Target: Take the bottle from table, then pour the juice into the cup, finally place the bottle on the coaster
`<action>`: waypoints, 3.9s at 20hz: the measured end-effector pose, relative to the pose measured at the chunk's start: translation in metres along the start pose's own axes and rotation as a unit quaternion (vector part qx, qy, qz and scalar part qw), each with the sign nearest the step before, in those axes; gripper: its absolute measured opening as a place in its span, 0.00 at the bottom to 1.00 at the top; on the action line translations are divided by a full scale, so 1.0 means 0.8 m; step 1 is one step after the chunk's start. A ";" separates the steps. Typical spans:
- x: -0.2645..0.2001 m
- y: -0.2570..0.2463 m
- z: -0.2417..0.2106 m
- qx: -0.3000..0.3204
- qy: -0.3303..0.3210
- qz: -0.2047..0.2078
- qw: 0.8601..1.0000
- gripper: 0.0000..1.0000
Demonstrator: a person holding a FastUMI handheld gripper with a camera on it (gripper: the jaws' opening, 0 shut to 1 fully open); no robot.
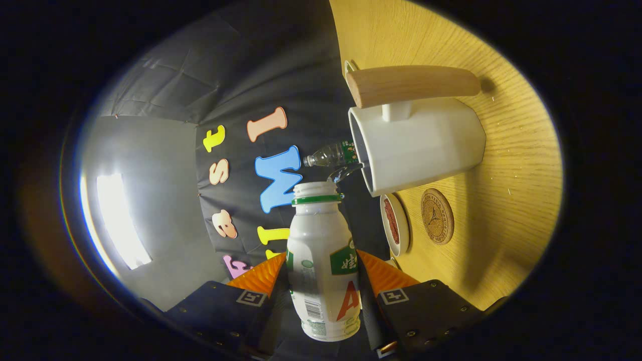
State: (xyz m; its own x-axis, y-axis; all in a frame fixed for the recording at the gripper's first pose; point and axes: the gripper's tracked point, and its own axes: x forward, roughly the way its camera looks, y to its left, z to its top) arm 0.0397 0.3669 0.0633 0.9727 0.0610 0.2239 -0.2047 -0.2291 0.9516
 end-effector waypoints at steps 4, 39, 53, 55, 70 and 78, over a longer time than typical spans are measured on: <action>0.001 0.003 0.004 0.005 -0.003 -0.001 1.000 0.67; -0.002 0.022 0.010 0.043 -0.014 0.016 0.999 0.67; 0.005 0.035 0.018 0.050 -0.023 0.026 0.998 0.67; 0.005 0.035 0.021 0.051 -0.026 0.025 0.998 0.67; 0.006 0.043 0.033 0.085 -0.047 0.031 0.995 0.67; 0.006 0.042 0.030 0.101 -0.050 0.028 0.993 0.67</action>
State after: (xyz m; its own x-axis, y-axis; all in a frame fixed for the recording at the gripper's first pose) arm 0.0398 0.3365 0.0909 0.9684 -0.0514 0.2440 -0.2425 -0.4210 0.8741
